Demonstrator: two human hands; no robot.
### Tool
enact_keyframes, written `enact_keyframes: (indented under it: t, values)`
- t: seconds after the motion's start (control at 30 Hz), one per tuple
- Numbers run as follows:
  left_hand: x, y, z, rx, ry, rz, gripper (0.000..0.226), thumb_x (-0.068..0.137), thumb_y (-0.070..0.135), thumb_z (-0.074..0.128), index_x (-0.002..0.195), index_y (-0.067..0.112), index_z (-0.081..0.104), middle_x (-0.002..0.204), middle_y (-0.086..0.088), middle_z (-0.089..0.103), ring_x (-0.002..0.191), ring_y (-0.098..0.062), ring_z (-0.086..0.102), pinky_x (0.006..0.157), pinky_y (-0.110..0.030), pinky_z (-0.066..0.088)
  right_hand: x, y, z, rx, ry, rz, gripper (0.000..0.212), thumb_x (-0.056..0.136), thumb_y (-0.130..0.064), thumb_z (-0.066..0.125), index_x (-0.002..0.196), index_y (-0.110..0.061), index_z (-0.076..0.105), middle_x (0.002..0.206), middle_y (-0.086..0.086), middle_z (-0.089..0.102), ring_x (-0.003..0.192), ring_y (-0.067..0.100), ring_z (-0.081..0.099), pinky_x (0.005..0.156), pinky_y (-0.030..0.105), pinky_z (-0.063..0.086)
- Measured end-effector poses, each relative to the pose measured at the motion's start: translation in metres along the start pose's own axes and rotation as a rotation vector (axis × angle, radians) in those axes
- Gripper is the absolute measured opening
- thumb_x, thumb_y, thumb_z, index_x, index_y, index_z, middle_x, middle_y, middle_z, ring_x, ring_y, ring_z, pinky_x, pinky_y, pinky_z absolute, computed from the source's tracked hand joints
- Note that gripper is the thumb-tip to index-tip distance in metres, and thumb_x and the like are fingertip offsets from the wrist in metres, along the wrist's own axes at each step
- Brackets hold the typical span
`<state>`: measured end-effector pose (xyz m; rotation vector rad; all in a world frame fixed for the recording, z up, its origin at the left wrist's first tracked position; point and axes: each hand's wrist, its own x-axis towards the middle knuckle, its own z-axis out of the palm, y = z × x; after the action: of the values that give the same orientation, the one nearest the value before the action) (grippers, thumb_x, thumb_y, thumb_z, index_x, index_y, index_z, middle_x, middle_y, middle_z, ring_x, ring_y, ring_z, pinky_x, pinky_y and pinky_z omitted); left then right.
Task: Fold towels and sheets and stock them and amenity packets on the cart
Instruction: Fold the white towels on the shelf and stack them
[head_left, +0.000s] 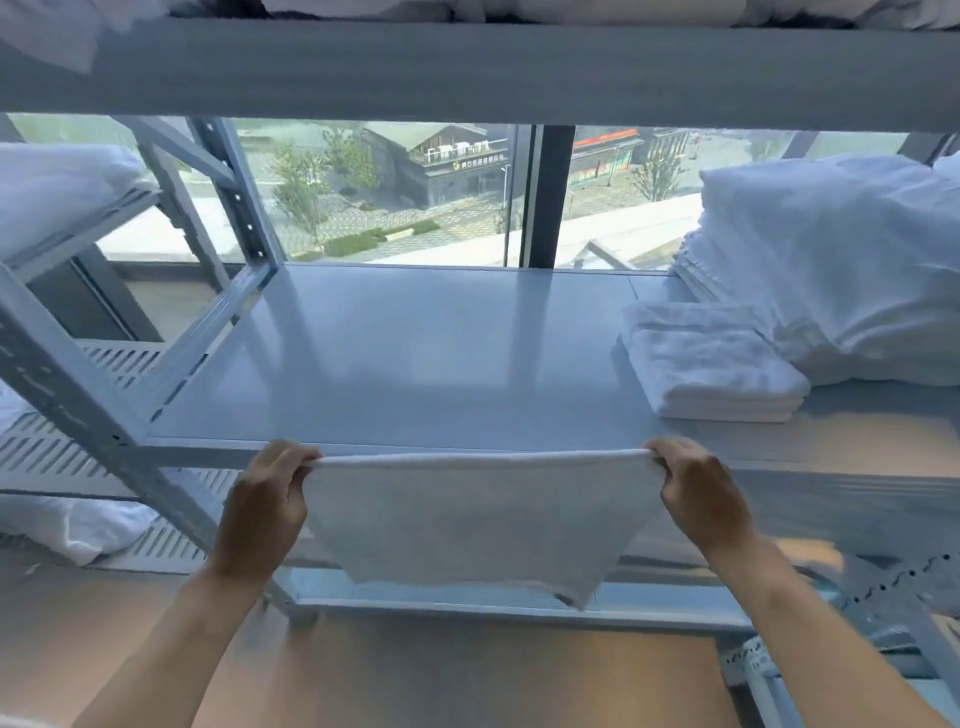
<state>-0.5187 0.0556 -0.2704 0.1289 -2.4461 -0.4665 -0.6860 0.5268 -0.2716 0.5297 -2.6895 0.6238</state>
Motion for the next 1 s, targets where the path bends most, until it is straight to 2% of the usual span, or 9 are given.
enact_keyframes:
  t: [0.1, 0.23, 0.37, 0.5, 0.73, 0.87, 0.93, 1.0]
  values:
    - [0.023, 0.0, 0.015, 0.019, 0.005, -0.012, 0.023, 0.087, -0.014, 0.065, 0.098, 0.007, 0.068, 0.092, -0.002, 0.06, 0.081, -0.025, 0.061, 0.068, -0.033, 0.05, 0.034, 0.01, 0.011, 0.003, -0.002, -0.013, 0.046, 0.07, 0.022, 0.057, 0.099, -0.011, 0.071, 0.092, 0.007, 0.07, 0.087, 0.034, 0.067, 0.069, 0.032, 0.045]
    - [0.051, -0.005, 0.033, 0.036, 0.005, -0.029, 0.029, 0.085, -0.02, 0.061, 0.098, 0.006, 0.063, 0.095, -0.005, 0.056, 0.087, -0.031, 0.059, 0.073, -0.043, 0.053, 0.071, 0.016, 0.026, 0.017, -0.009, -0.054, 0.054, 0.063, 0.025, 0.054, 0.102, -0.01, 0.067, 0.096, 0.008, 0.067, 0.09, 0.035, 0.064, 0.07, 0.037, 0.05]
    - [0.078, -0.016, 0.053, 0.012, 0.002, -0.044, 0.033, 0.082, -0.018, 0.061, 0.1, 0.009, 0.056, 0.097, -0.005, 0.053, 0.091, -0.031, 0.056, 0.075, -0.042, 0.05, 0.098, 0.012, 0.042, 0.001, 0.005, -0.081, 0.032, 0.077, 0.018, 0.06, 0.095, -0.009, 0.063, 0.091, 0.007, 0.063, 0.088, 0.033, 0.059, 0.067, 0.034, 0.042]
    - [0.1, -0.039, 0.069, -0.005, -0.02, -0.036, 0.035, 0.079, -0.017, 0.065, 0.1, 0.009, 0.055, 0.096, -0.006, 0.056, 0.089, -0.03, 0.056, 0.073, -0.04, 0.048, 0.121, 0.011, 0.054, -0.015, 0.015, -0.056, 0.025, 0.077, 0.016, 0.063, 0.088, -0.007, 0.061, 0.081, 0.009, 0.062, 0.079, 0.034, 0.059, 0.064, 0.034, 0.038]
    - [0.153, -0.088, 0.096, -0.087, -0.135, 0.007, 0.036, 0.083, -0.014, 0.065, 0.11, 0.009, 0.057, 0.102, -0.008, 0.062, 0.094, -0.03, 0.058, 0.075, -0.039, 0.048, 0.172, -0.004, 0.076, -0.106, 0.049, 0.039, 0.023, 0.076, 0.015, 0.06, 0.084, -0.007, 0.06, 0.079, 0.011, 0.062, 0.077, 0.036, 0.059, 0.063, 0.04, 0.044]
    - [0.19, -0.119, 0.117, -0.119, -0.174, 0.063, 0.029, 0.092, -0.008, 0.06, 0.114, 0.01, 0.054, 0.104, -0.008, 0.061, 0.095, -0.027, 0.055, 0.077, -0.032, 0.04, 0.199, -0.008, 0.096, -0.141, 0.09, 0.142, 0.023, 0.076, 0.016, 0.057, 0.085, -0.005, 0.062, 0.082, 0.014, 0.062, 0.077, 0.037, 0.059, 0.066, 0.041, 0.046]
    - [0.2, -0.13, 0.135, -0.129, -0.234, 0.052, 0.026, 0.095, -0.008, 0.057, 0.112, 0.012, 0.054, 0.102, -0.007, 0.06, 0.092, -0.029, 0.056, 0.076, -0.034, 0.041, 0.201, -0.01, 0.112, -0.14, 0.069, 0.212, 0.022, 0.078, 0.015, 0.054, 0.086, -0.004, 0.062, 0.083, 0.017, 0.062, 0.079, 0.039, 0.06, 0.068, 0.043, 0.047]
    - [0.199, -0.138, 0.154, -0.12, -0.319, -0.01, 0.031, 0.095, -0.008, 0.054, 0.103, 0.021, 0.049, 0.095, -0.001, 0.057, 0.084, -0.028, 0.054, 0.072, -0.034, 0.04, 0.193, -0.011, 0.129, -0.151, -0.003, 0.272, 0.023, 0.078, 0.016, 0.051, 0.087, -0.001, 0.063, 0.085, 0.023, 0.062, 0.084, 0.042, 0.061, 0.073, 0.047, 0.048]
